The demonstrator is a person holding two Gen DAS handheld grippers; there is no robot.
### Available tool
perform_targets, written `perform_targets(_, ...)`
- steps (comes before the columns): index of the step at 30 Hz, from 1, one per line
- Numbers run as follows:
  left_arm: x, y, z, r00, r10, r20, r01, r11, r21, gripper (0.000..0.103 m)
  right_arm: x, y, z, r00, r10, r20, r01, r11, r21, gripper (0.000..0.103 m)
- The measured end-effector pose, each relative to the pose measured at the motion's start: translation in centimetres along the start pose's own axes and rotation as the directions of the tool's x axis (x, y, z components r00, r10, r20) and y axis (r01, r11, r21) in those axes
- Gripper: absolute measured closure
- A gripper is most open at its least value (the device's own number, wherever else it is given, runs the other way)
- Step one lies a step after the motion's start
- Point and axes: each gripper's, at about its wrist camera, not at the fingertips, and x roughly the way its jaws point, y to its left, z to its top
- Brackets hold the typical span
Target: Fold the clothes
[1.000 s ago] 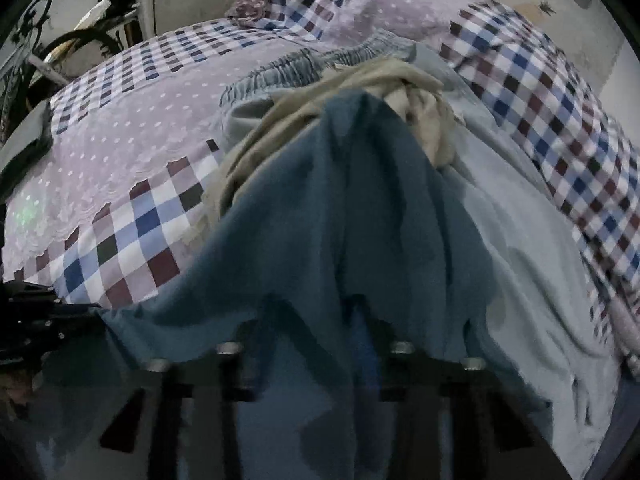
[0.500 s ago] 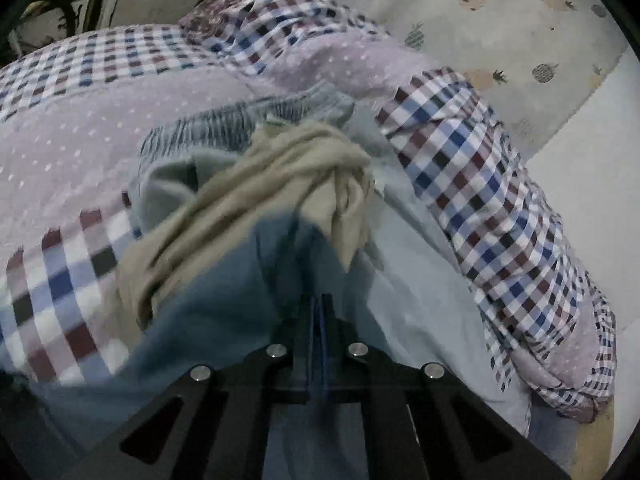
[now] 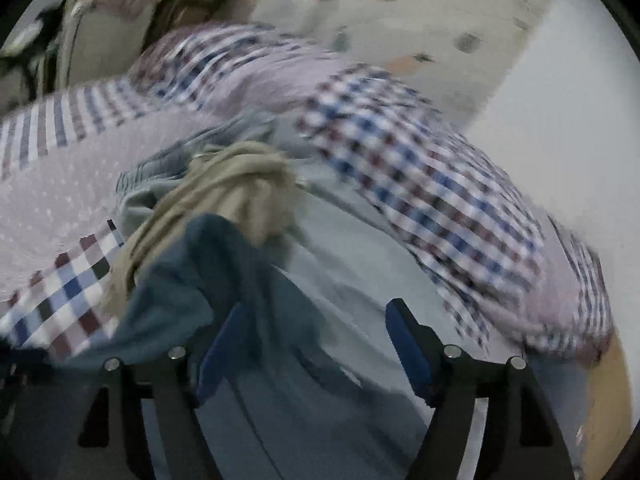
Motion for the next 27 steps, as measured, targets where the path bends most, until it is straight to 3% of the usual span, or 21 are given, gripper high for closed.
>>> perform_targets(1, -0.3, 0.0, 0.0, 1.000, -0.008, 0.010, 0.008, 1.000, -0.002, 0.042, -1.4, -1.4, -1.2, 1.000, 0.000, 0.003, 0.000, 0.999, 0.035, 0.023)
perform_targets(4, -1.6, -0.2, 0.0, 0.999, -0.003, 0.050, 0.003, 1.000, 0.003, 0.026, -5.6, -6.7, -6.9, 1.000, -0.021, -0.023, 0.025, 0.985, 0.172, 0.021)
perform_targets(7, -2.1, -0.2, -0.1, 0.998, 0.003, 0.063, -0.003, 1.000, 0.003, 0.025, -8.2, -10.9, -13.4, 0.997, -0.016, -0.071, 0.037, 0.954, 0.296, 0.020)
perform_targets(10, -2.1, -0.5, -0.5, 0.998, 0.010, 0.064, -0.011, 1.000, 0.014, 0.025, -9.0, -13.8, -20.6, 0.989, 0.036, -0.142, 0.028, 0.905, 0.424, 0.020)
perform_targets(11, -2.1, -0.7, -0.6, 0.998, 0.015, 0.064, -0.016, 1.000, 0.024, 0.025, -8.8, -14.8, -23.5, 0.983, 0.068, -0.171, 0.025, 0.871, 0.490, 0.020)
perform_targets(15, -1.5, -1.6, -1.0, 0.997, 0.059, 0.058, -0.063, 0.996, 0.069, 0.025, -7.5, -15.5, -30.8, 0.958, 0.224, -0.178, -0.049, 0.742, 0.668, 0.020)
perform_targets(17, -1.6, -1.9, -1.3, 0.995, 0.074, 0.065, -0.079, 0.993, 0.087, 0.025, -6.7, -14.7, -33.3, 0.948, 0.270, -0.168, -0.078, 0.710, 0.700, 0.021)
perform_targets(18, -1.7, -2.0, -1.4, 0.995, 0.078, 0.069, -0.084, 0.992, 0.089, 0.025, -6.0, -14.2, -34.1, 0.943, 0.272, -0.190, -0.065, 0.712, 0.699, 0.022)
perform_targets(20, -2.1, -2.1, -1.6, 0.993, 0.087, 0.078, -0.095, 0.991, 0.095, 0.025, -4.6, -13.6, -35.0, 0.936, 0.236, -0.261, 0.005, 0.733, 0.681, 0.032)
perform_targets(21, -2.4, -2.1, -1.8, 0.992, 0.093, 0.084, -0.101, 0.990, 0.097, 0.025, -3.9, -13.4, -35.4, 0.930, 0.216, -0.297, 0.041, 0.742, 0.669, 0.045)
perform_targets(24, -3.3, -2.2, -2.2, 0.990, 0.104, 0.093, -0.114, 0.987, 0.109, 0.025, -2.7, -12.6, -36.0, 0.925, 0.230, -0.303, 0.037, 0.739, 0.673, 0.063)
perform_targets(26, -4.1, -2.7, -2.6, 0.989, 0.108, 0.103, -0.120, 0.985, 0.122, 0.025, -2.7, -11.5, -35.4, 0.934, 0.184, -0.307, 0.032, 0.811, 0.584, 0.100)
perform_targets(27, -4.7, -3.0, -2.9, 0.988, 0.108, 0.111, -0.122, 0.984, 0.131, 0.025, -2.9, -11.6, -35.4, 0.934, 0.142, -0.326, 0.066, 0.832, 0.551, 0.103)
